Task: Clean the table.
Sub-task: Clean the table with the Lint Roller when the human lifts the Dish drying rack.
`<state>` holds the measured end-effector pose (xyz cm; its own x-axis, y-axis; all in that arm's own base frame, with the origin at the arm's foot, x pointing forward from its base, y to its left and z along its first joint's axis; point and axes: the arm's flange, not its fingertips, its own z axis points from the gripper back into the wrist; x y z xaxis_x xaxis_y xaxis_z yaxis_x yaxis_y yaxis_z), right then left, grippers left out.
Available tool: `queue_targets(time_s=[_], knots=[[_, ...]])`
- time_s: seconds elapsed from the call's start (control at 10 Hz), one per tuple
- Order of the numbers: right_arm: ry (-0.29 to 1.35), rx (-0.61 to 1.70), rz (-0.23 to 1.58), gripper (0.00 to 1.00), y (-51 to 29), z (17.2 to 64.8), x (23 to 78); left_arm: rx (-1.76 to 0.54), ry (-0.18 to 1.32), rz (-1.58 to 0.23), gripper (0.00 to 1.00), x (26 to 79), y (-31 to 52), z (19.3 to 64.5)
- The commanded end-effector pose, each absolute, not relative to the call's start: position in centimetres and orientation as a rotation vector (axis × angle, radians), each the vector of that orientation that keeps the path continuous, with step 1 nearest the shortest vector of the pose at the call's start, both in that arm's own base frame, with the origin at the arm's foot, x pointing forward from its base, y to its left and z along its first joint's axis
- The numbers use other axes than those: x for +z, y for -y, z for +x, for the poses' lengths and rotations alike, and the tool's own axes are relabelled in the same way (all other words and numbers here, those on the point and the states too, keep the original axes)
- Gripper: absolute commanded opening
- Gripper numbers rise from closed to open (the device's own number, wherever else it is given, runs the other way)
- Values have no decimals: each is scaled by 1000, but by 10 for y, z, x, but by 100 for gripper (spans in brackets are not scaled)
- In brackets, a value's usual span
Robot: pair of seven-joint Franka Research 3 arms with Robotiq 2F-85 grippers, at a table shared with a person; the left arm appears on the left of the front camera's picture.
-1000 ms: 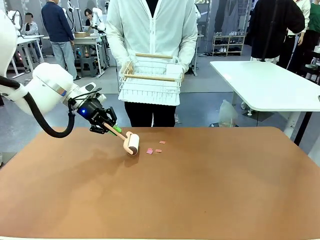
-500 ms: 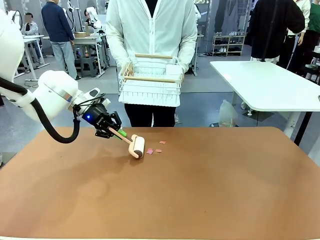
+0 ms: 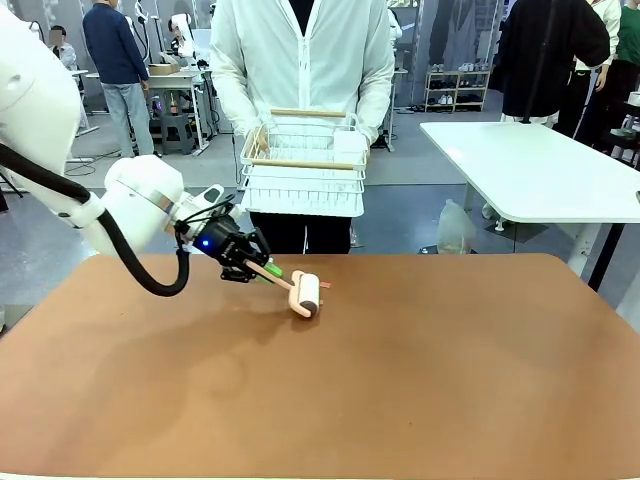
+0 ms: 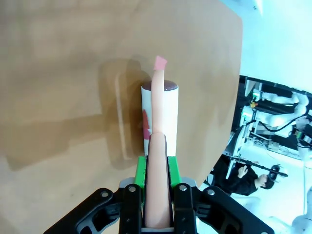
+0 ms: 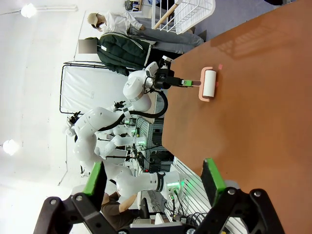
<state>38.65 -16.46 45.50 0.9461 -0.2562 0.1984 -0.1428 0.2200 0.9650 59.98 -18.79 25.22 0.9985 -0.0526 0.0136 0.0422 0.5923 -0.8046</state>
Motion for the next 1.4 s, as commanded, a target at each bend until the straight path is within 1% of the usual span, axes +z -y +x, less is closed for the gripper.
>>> queue_targets(time_s=[0.0, 0.2, 0.4, 0.7, 1.0, 1.1, 1.3], knots=[[355, -81, 1370, 100, 164, 387, 460, -94, -40, -884, 21, 213, 225, 590], [355, -81, 1370, 100, 164, 387, 460, -126, -86, -874, 21, 203, 262, 590], [355, -81, 1370, 100, 164, 387, 460, -91, -75, -920, 21, 200, 283, 597], [355, -81, 1370, 100, 164, 387, 460, -109, -112, -930, 21, 220, 292, 594], [355, -81, 1370, 100, 164, 387, 460, -110, -86, -942, 21, 270, 287, 587], [355, -81, 1370, 100, 164, 387, 460, -158, -44, -983, 21, 313, 270, 578], [355, -81, 1370, 100, 164, 387, 460, -165, -39, -987, 21, 370, 209, 567]])
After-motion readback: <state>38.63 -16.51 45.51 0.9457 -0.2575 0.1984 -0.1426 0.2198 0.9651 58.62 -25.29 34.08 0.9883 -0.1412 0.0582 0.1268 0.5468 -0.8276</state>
